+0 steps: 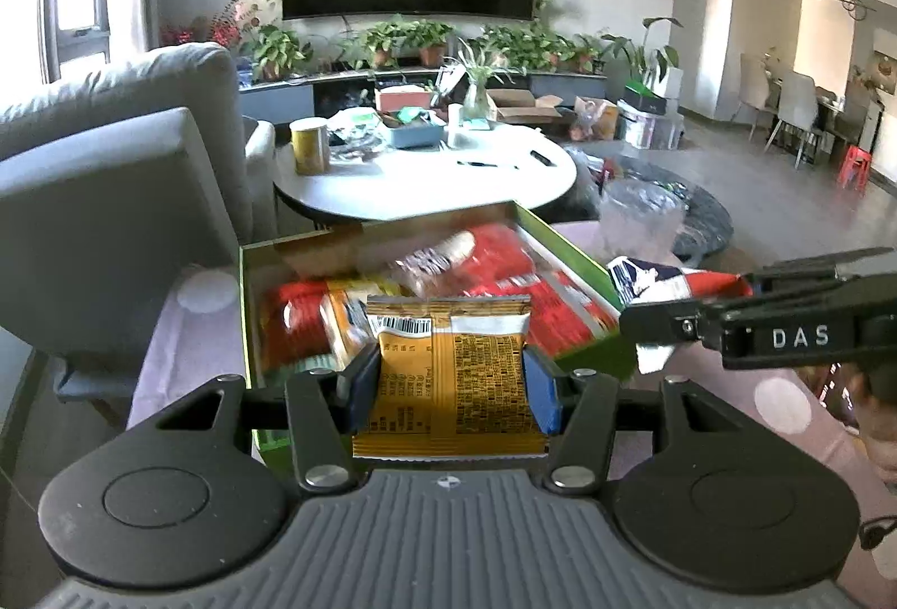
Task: Organize snacks
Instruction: 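Carry the yellow packet with the left gripper while the right carries its packet over the box, then open the left gripper over the box while the right gripper releases its packet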
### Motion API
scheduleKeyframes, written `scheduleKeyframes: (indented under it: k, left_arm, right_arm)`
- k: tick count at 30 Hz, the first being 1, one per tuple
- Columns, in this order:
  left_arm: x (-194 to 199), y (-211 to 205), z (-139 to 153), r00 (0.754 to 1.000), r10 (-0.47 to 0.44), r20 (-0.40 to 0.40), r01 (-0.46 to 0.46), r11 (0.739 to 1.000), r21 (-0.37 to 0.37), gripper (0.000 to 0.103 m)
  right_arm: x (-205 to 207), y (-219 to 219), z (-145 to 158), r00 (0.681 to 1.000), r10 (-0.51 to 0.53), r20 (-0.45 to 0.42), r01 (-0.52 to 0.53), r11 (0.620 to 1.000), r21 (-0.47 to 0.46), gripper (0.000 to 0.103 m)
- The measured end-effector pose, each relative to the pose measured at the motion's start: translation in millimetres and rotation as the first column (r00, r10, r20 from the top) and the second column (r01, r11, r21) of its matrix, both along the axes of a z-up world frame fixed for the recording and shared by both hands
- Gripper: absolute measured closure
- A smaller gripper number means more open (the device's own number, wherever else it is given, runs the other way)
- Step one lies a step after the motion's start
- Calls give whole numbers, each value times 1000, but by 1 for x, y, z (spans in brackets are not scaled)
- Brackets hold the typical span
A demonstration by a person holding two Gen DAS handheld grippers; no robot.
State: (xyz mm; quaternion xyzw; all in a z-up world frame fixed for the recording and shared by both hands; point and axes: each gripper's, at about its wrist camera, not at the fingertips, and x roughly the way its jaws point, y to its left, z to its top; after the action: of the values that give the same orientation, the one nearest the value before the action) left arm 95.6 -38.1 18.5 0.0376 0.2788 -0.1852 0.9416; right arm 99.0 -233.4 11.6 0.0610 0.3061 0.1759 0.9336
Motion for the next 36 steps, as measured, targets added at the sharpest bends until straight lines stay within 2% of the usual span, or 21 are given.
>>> scheduleKeyframes:
  k: [17,26,36]
  left_arm:
    - [74,-3,11,999,45,-17,-45,999,6,53]
    - [109,-6,-2,995,65,-71,-65,998,2,53]
    - [129,-7,-14,991,79,-108,-80,997,-7,53]
  right_arm:
    - [63,6,3,999,-49,-3,49,999,15,12]
    - [95,10,-2,997,-73,-27,74,997,29,12]
    - [106,12,-6,996,-83,-44,84,996,27,12]
